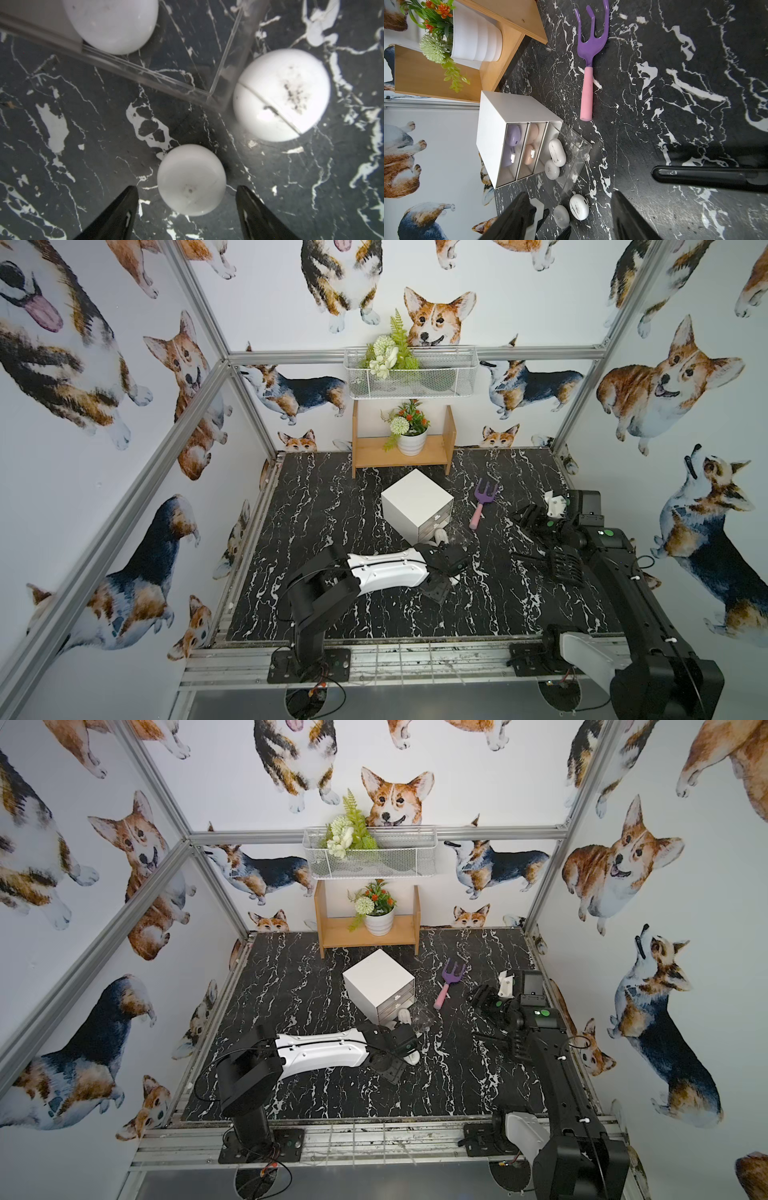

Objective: Put the bluetooth earphones in the drawer according to color
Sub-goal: Pick up the Bluetooth earphone from the center of the board.

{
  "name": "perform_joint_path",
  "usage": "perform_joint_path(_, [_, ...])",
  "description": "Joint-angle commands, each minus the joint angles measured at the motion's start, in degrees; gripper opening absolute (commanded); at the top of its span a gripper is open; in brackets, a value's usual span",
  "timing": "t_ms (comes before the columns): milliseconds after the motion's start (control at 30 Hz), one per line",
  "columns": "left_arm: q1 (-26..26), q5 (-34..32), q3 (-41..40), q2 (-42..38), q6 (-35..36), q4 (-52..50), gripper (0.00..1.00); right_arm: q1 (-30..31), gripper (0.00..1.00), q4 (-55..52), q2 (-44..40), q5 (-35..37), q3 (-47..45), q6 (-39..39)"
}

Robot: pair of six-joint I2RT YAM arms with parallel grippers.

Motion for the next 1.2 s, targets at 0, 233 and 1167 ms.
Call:
perform_joint_path(0, [0.4, 0.4, 0.0, 0.4, 1.0, 1.8, 0.8, 0.0, 0.67, 0.2, 0.0, 0.5, 0.5, -0.5])
perform_joint_path(233, [1.8, 1.3, -0.3, 1.4, 1.7, 2.5, 0.77, 0.0, 0.67, 0.2, 0.1, 0.5, 0.4, -0.5])
perform_joint_path(1167, [0.3, -8.0, 4.1, -7.1, 0.0, -12.5, 0.47, 0.0, 0.67, 0.6, -0.6, -0.2, 0.0, -0.3])
